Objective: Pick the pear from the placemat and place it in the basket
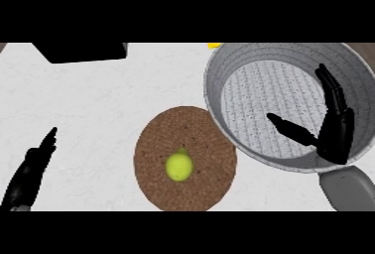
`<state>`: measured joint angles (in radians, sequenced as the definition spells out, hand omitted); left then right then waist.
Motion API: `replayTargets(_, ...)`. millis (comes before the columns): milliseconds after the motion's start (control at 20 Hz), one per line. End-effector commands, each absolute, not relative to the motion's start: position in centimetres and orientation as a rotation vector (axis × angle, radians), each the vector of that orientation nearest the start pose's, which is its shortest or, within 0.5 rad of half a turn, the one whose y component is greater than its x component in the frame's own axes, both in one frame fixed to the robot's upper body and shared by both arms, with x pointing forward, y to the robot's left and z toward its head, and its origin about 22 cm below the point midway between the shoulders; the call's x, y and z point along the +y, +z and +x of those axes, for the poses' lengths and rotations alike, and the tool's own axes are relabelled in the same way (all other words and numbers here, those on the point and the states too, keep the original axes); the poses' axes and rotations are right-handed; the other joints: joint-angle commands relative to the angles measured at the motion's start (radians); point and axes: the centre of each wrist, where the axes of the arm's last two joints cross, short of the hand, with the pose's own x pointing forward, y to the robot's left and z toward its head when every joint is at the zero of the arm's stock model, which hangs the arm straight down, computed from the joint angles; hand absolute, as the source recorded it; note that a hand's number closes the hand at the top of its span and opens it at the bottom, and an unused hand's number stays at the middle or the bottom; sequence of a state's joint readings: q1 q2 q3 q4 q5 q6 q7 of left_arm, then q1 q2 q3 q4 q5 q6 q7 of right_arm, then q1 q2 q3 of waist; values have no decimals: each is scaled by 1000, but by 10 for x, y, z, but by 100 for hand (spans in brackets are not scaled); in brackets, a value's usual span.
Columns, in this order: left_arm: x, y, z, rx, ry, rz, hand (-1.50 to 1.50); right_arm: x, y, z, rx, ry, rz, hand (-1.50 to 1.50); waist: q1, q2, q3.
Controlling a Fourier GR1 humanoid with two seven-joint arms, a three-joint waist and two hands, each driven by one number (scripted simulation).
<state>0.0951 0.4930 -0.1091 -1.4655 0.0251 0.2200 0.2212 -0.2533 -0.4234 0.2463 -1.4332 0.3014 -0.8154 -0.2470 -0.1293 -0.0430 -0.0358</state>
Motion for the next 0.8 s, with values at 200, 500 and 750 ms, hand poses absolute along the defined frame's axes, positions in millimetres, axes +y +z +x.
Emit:
replayTargets(200,348,-9,205,-1105,-193,566,0,-271,-41,240,-1678,405,-1126,-150,-19,30,-5)
replayTargets(500,348,-8,202,-1106,-218,576,0,-268,-51,219,-1558,547,-1117,-150,6,26,-5)
replayTargets(750,349,-5,203,-1116,-218,588,0,-267,-56,207,-1453,551,-1160,-150,1,25,-3)
